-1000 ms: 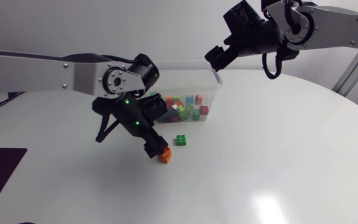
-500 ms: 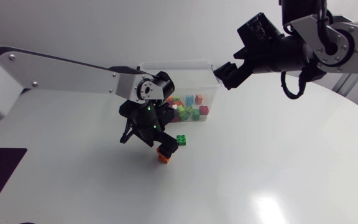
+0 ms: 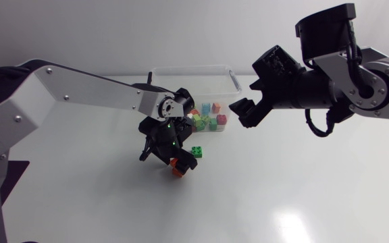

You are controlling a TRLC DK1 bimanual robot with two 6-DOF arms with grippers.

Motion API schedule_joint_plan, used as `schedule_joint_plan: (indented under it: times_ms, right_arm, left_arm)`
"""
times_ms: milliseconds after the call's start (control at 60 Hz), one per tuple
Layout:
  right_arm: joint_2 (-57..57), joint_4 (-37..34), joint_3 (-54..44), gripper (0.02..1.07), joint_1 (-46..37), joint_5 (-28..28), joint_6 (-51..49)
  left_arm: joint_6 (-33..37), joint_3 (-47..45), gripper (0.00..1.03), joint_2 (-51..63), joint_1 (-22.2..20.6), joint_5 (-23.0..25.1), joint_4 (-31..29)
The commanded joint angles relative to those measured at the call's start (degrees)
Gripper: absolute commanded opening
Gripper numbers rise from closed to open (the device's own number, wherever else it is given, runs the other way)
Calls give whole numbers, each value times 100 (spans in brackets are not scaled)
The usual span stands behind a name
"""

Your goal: Place the duplo bricks in the container

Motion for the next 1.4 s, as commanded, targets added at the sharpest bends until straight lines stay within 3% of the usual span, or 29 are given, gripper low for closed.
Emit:
schedule_joint_plan:
  times_ms: [0, 367, 533, 633, 800, 1100, 1250, 1383]
  right_arm:
    - [-146, 40, -230, 100, 75, 73, 111]
    - [-480, 128, -854, 99, 154, 143, -135]
    - [-401, 111, -1100, 99, 242, -375, -662]
    - [-269, -13, -1188, 99, 365, -815, -1128]
    - [355, -100, -1136, 99, 488, -1043, -1769]
    - [2376, 49, -450, 99, 444, -1412, -2516]
    - [3115, 137, 77, 99, 409, -1518, -2631]
    - [3545, 207, 508, 99, 277, -1667, -2683]
  left_arm:
    - [-158, 111, 59, 189, -79, -21, 37]
    - [-166, 14, 35, 365, -193, -3, 10]
    - [-17, -214, 29, 128, -237, -3, -78]
    - [229, -522, 29, -487, -298, -3, -51]
    - [572, -953, 29, -1498, -272, 5, 54]
    - [1345, -1102, 30, -2755, 62, 164, 256]
    - [1794, -1172, 30, -3186, 238, 164, 977]
    - [1987, -1040, 31, -3300, 405, 392, 1241]
